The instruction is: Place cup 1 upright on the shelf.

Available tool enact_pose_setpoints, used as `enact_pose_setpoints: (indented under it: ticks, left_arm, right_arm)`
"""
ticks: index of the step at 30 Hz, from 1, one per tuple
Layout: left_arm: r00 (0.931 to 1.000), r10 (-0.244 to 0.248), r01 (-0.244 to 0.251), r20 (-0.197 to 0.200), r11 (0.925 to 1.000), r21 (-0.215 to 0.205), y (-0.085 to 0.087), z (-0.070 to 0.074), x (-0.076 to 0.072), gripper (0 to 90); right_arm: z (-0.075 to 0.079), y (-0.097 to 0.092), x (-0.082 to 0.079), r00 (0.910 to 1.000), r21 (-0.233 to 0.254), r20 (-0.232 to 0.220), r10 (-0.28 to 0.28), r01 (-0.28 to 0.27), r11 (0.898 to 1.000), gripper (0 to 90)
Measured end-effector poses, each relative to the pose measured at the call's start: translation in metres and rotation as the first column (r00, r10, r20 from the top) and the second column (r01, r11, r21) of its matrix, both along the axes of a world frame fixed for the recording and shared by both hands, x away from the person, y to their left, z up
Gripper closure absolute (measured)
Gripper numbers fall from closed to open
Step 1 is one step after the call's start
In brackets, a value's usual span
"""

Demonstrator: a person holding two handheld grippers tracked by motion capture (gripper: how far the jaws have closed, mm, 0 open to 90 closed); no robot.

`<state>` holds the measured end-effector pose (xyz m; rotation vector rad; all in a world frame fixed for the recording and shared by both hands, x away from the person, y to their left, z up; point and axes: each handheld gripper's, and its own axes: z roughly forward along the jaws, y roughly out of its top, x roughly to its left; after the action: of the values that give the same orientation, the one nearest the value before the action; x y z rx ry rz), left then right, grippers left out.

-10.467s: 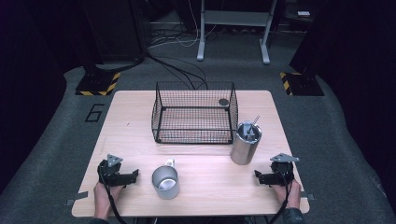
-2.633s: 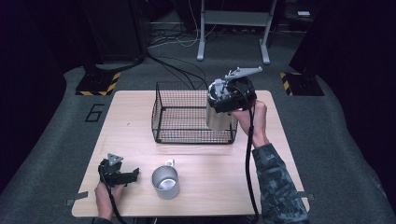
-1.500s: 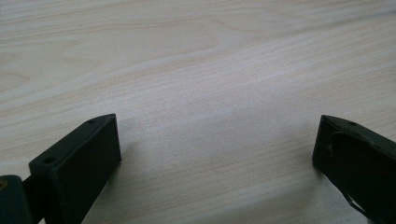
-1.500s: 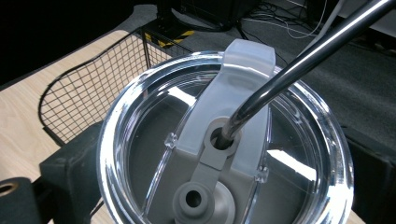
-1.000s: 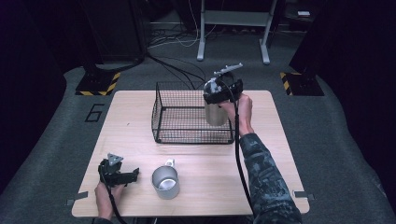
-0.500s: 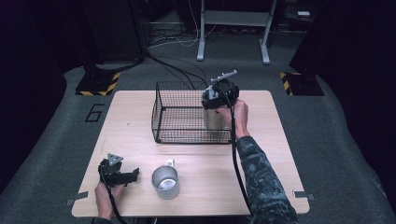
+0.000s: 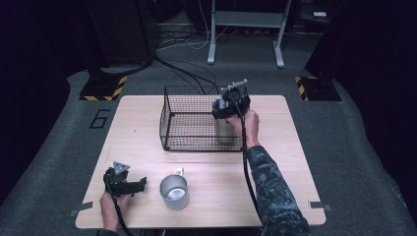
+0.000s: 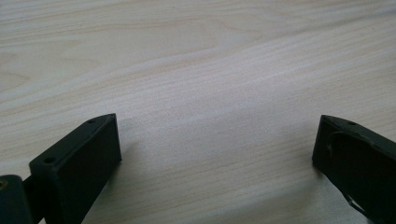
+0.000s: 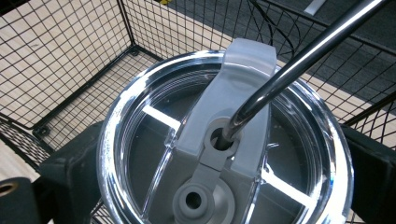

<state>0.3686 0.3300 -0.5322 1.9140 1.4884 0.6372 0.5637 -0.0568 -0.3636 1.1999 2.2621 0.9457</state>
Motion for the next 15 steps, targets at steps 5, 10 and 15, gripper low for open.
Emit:
enact_pose_setpoints:
  ticks: [5, 10, 15]
  left_arm:
    - [1.0000, 0.000, 0.000, 0.000, 1.0000, 0.000, 0.000, 0.000, 0.000, 1.0]
    - [1.0000, 0.000, 0.000, 0.000, 1.0000, 0.000, 0.000, 0.000, 0.000, 1.0]
    - [1.0000, -0.005, 0.005, -0.007, 1.0000, 0.000, 0.000, 0.001, 0.000, 1.0]
  right_arm:
    - [-0.005, 0.000, 0.001, 1.0000, 0.001, -0.005, 0.000, 0.000, 1.000, 3.5]
    - [-0.011, 0.000, 0.001, 0.9998, 0.003, -0.019, -0.010, 0.010, 1.000, 3.5]
    - [-0.016, -0.003, 0.001, 0.9994, 0.010, -0.033, -0.014, 0.014, 1.000, 3.4]
